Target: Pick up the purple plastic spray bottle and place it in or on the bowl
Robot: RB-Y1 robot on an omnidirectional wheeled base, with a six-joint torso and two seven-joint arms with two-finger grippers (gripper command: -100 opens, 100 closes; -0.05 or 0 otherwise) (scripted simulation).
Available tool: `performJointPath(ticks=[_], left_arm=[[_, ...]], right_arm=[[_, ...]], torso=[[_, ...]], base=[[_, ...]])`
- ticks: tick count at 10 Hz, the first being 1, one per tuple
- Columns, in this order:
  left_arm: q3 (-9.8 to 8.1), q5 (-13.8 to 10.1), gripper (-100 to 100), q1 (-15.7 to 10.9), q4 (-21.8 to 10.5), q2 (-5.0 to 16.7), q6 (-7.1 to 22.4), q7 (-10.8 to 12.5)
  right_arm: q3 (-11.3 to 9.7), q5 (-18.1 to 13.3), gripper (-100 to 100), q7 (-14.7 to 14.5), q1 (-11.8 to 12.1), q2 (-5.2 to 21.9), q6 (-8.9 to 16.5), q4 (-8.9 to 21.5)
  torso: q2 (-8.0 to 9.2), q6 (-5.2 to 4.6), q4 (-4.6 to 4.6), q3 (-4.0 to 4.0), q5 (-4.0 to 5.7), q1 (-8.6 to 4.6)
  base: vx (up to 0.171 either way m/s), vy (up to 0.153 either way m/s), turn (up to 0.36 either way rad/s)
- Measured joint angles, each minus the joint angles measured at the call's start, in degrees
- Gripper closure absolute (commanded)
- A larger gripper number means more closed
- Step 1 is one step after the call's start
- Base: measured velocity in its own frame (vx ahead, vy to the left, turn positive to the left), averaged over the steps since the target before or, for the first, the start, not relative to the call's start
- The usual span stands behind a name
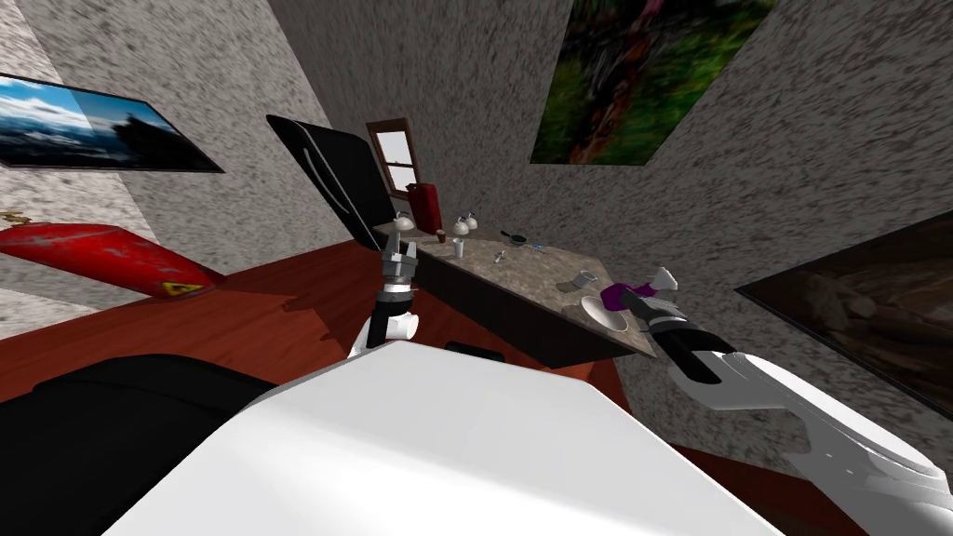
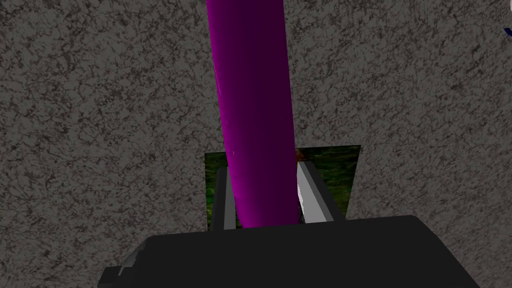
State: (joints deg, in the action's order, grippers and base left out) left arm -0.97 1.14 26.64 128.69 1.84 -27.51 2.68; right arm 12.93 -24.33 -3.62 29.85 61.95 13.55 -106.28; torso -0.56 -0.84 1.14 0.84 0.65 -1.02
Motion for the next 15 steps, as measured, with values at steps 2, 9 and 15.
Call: performJointPath(ticks=[2,9,15], left_arm=[[0.00,0.00,0,0.00,0.00,0.00,0.00,0.00],[0.01,0.00,0,-0.02,0.00,-0.01,0.00,0.00],[0.01,0.00,0,-0.01,0.00,-0.01,0.00,0.00]], right_arm=[[0.48,2.27,100,1.10,1.72,2.14,1.01,-0.18],[0.21,4.44,-100,2.18,2.77,3.91,2.48,0.01],[2.57,7.51,-100,4.23,4.51,10.32,5.37,-4.78]], torso=[[0.04,-0.05,0.01,-0.01,0.01,0.04],[0.30,0.00,-0.06,-0.17,0.04,0.19],[0.23,0.00,-0.04,-0.13,0.02,0.24]], base=[[0.093,-0.038,-0.110],[0.024,-0.010,-0.013],[0.016,0.003,-0.101]])
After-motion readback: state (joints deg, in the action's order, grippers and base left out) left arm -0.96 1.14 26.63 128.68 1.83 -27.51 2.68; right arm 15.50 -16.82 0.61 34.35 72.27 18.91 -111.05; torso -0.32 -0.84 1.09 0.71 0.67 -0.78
